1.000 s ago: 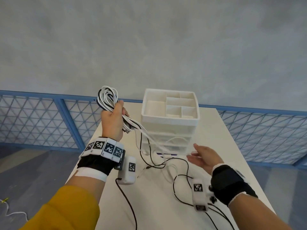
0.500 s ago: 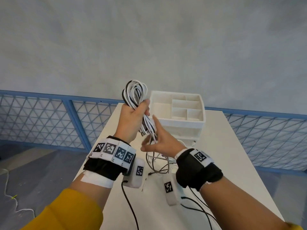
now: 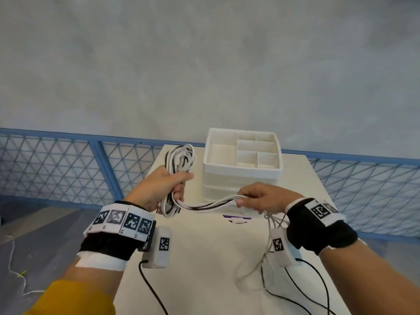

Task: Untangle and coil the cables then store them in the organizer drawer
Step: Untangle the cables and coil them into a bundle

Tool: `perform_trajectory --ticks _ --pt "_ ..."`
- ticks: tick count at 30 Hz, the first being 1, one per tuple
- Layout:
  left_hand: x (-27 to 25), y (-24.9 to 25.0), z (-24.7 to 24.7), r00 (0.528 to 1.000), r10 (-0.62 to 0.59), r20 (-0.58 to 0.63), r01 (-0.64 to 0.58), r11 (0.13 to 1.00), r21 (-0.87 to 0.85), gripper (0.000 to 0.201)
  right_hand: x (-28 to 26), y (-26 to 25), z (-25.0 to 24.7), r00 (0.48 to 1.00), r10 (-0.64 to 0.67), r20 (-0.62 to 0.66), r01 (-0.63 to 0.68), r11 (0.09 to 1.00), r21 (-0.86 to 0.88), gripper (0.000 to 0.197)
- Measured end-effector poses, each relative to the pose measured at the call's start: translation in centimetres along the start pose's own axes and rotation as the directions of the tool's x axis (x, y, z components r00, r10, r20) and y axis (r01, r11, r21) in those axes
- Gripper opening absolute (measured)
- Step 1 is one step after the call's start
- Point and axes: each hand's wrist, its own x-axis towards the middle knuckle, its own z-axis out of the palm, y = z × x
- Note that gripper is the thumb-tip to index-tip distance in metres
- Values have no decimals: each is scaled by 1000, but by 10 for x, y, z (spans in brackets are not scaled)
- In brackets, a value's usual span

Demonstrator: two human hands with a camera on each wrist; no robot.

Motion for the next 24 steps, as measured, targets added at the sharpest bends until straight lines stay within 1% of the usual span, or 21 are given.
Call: perform_trajectory --ticks 2,3,5,7,10,12,14,16,17,18,19,20,21,22,24 --pt "1 -2 6 999 -7 33 1 984 180 39 3 -16 -2 999 -32 -40 27 990 -141 18" --pt "1 -3 11 1000 -9 25 3 973 231 39 5 -24 -3 996 -62 -62 50 981 -190 16" --pt "0 -4 24 1000 -6 6 4 959 284 33 7 -40 -3 987 -118 -106 90 968 -236 14" --pt "-4 -8 39 999 4 41 -13 969 247 22 12 -51 -3 971 -180 -159 132 953 -273 20" --pt "-7 -20 54 997 5 73 -13 995 99 15 16 -59 -2 946 -233 -224 158 939 -306 20" --pt "-7 -24 55 997 17 81 -23 997 75 14 13 -59 0 949 -233 -213 166 942 -292 17" --pt "-8 -21 51 993 50 109 -58 996 72 11 7 -55 -4 967 -202 -156 165 961 -223 15" --pt "-10 -14 43 984 84 155 -90 996 30 11 -2 -43 -15 980 -167 -112 145 973 -180 24" --pt "-11 -12 38 981 82 178 -83 997 -5 11 -7 -36 -21 978 -159 -135 136 977 -166 28" --pt "-11 -10 34 977 63 202 -55 997 -48 11 -11 -28 -27 967 -158 -198 133 982 -137 28" --pt "-11 -10 30 973 30 229 -5 994 -109 14 -15 -22 -31 944 -157 -290 139 987 -84 23" --pt "-11 -10 28 965 -3 261 54 981 -188 16 -18 -16 -32 913 -148 -380 158 987 -4 16" --pt "-10 -10 27 959 -29 284 106 960 -260 18 -22 -13 -32 889 -122 -441 186 977 103 12" --pt "-10 -10 27 957 -49 288 140 942 -304 17 -23 -10 -30 878 -92 -470 213 954 212 11" --pt "-9 -11 29 963 -63 264 149 935 -323 13 -24 -4 -26 872 -59 -486 274 881 386 13"
